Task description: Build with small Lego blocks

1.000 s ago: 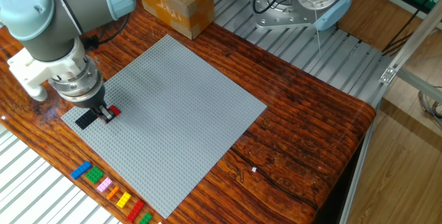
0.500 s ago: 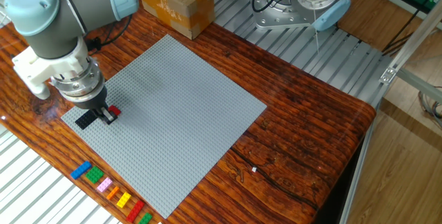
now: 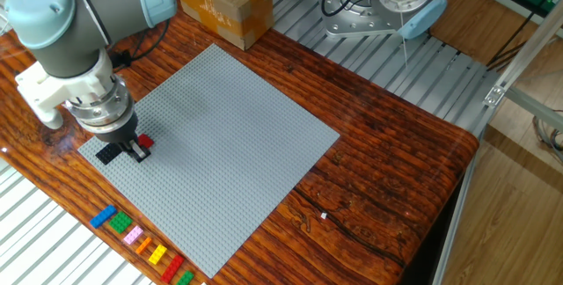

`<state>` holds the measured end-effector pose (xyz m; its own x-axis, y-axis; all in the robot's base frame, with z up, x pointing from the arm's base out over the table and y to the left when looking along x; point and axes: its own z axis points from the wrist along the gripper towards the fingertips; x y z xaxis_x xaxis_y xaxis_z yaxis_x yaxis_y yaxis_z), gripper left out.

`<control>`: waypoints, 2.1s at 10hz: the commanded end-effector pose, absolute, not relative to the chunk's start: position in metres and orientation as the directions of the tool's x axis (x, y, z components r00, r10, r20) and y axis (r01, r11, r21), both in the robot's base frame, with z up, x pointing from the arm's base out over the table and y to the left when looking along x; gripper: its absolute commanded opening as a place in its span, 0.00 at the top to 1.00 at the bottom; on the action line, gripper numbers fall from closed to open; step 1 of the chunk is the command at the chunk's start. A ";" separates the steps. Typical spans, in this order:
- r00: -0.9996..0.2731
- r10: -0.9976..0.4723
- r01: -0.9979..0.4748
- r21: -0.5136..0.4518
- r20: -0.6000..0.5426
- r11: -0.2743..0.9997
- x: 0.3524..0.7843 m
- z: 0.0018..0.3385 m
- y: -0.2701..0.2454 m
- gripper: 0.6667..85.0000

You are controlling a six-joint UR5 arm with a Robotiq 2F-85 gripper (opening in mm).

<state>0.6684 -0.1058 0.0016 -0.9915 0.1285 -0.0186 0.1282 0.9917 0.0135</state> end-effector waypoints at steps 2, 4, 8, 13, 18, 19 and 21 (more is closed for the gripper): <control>-0.990 0.138 0.138 0.009 -0.001 0.990 0.664 0.008 -0.107 1.00; -0.988 0.157 0.157 -0.005 0.006 0.988 0.665 0.009 -0.106 1.00; -0.987 0.163 0.163 -0.020 0.014 0.986 0.663 0.012 -0.108 1.00; -0.987 0.150 0.148 -0.047 0.051 0.988 0.645 0.011 -0.124 1.00; -0.989 0.145 0.143 -0.050 0.032 0.988 0.650 0.013 -0.126 1.00; -0.989 0.146 0.145 -0.055 0.022 0.988 0.652 0.013 -0.127 1.00; -0.991 0.133 0.132 -0.055 0.014 0.990 0.655 0.013 -0.128 1.00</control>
<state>0.6510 -0.1276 0.0118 -0.9904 0.1355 0.0278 0.1335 0.9891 -0.0623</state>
